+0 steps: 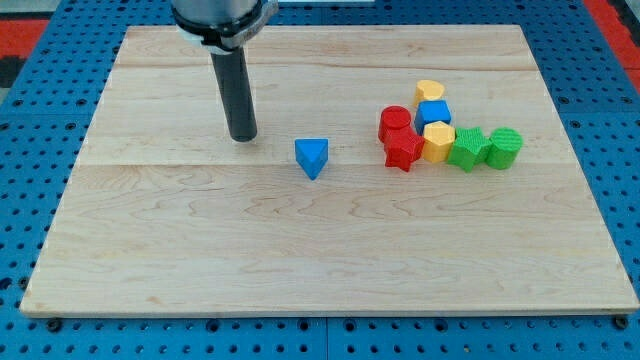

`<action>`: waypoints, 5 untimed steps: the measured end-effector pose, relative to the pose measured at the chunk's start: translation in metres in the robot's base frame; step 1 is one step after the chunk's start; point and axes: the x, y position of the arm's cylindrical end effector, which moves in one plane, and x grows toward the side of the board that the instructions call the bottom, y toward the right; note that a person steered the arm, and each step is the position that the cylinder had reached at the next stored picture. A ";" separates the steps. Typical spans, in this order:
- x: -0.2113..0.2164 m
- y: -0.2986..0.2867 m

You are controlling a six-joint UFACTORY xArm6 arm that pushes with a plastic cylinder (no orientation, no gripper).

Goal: Slide the blue triangle into the red blocks

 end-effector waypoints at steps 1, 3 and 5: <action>0.041 0.004; 0.015 0.073; 0.000 0.042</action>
